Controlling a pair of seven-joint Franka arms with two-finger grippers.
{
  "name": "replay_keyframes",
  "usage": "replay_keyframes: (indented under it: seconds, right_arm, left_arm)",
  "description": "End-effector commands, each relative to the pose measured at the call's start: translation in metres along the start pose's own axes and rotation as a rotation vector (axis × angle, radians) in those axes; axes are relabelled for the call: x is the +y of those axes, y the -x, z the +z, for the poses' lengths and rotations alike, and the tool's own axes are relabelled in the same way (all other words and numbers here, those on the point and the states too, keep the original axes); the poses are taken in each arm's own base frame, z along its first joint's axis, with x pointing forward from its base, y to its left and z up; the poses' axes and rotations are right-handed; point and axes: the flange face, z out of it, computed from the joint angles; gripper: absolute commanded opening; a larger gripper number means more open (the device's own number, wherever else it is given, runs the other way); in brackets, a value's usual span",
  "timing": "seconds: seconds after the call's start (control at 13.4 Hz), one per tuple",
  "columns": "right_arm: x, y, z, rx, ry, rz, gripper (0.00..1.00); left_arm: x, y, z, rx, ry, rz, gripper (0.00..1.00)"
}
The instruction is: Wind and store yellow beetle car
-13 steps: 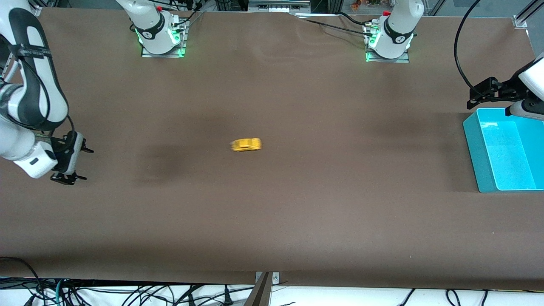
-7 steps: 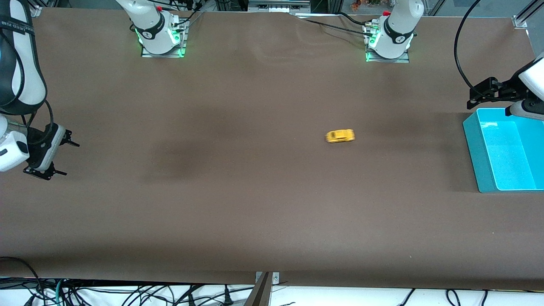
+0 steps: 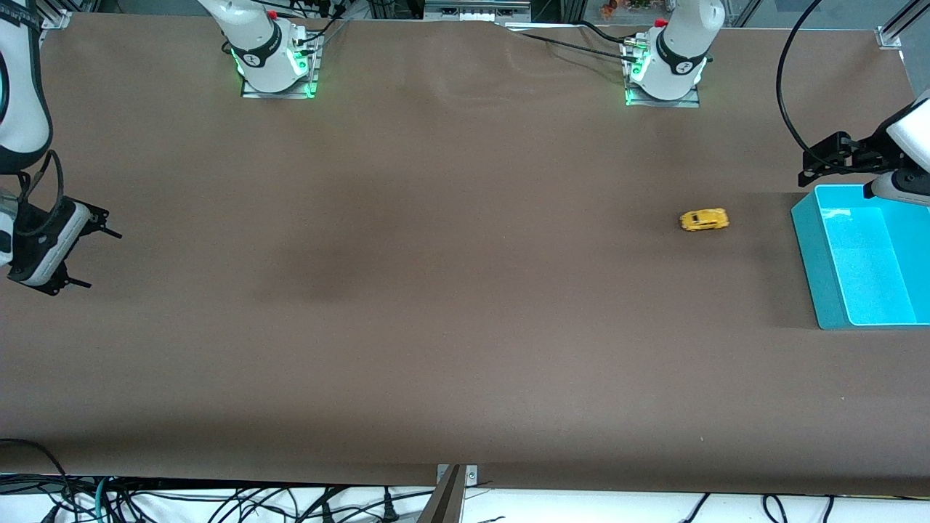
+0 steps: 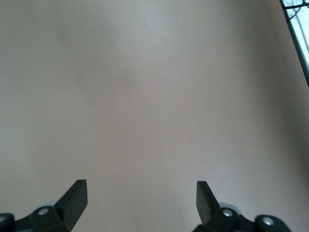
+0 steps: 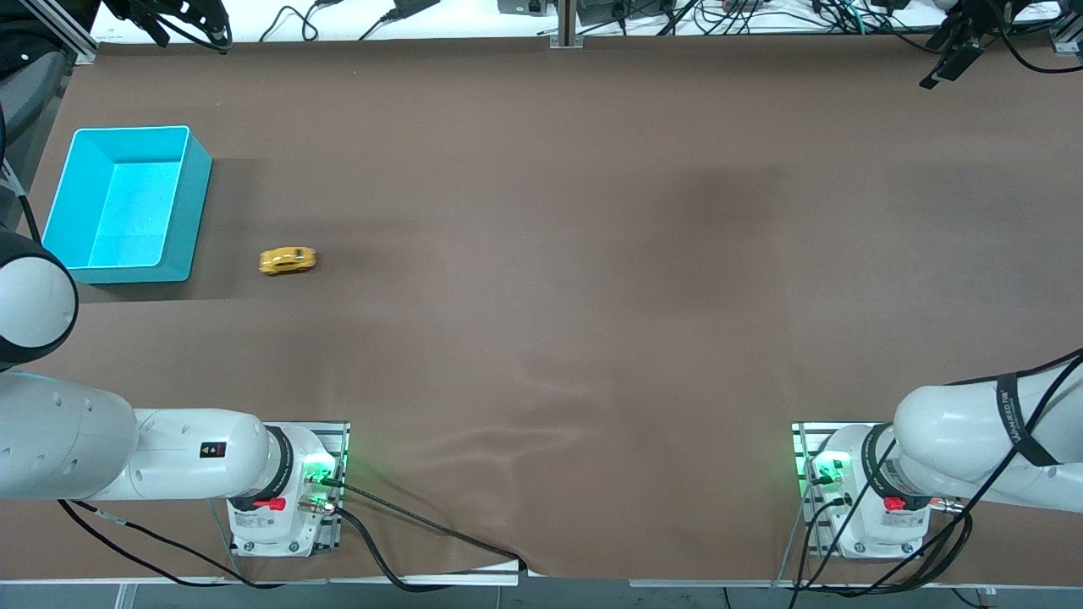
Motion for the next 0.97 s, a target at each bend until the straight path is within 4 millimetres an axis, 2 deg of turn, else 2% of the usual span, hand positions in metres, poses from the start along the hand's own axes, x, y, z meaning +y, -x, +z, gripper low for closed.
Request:
replay_keyframes:
  seconds: [0.0,0.15,0.52,0.89]
  right_arm:
    - [-0.018,-0.015,-0.032,-0.019,0.016,0.113,1.00]
    - [-0.031,-0.023,-0.051,-0.022,0.021,0.228,1.00]
    - [-0.066,-0.057,-0.095,-0.026,0.065,0.387,1.00]
    - [-0.114,-0.088,-0.133,-0.030,0.062,0.659,1.00]
  left_arm:
    - [0.002,0.005,-0.005,-0.015,0.006,0.000,1.00]
    - [0.003,0.007,-0.005,-0.032,0.009,0.002,1.00]
    - [0.002,0.007,-0.003,-0.035,0.012,0.006,1.00]
    - [0.011,0.007,0.007,-0.092,0.022,0.102,1.00]
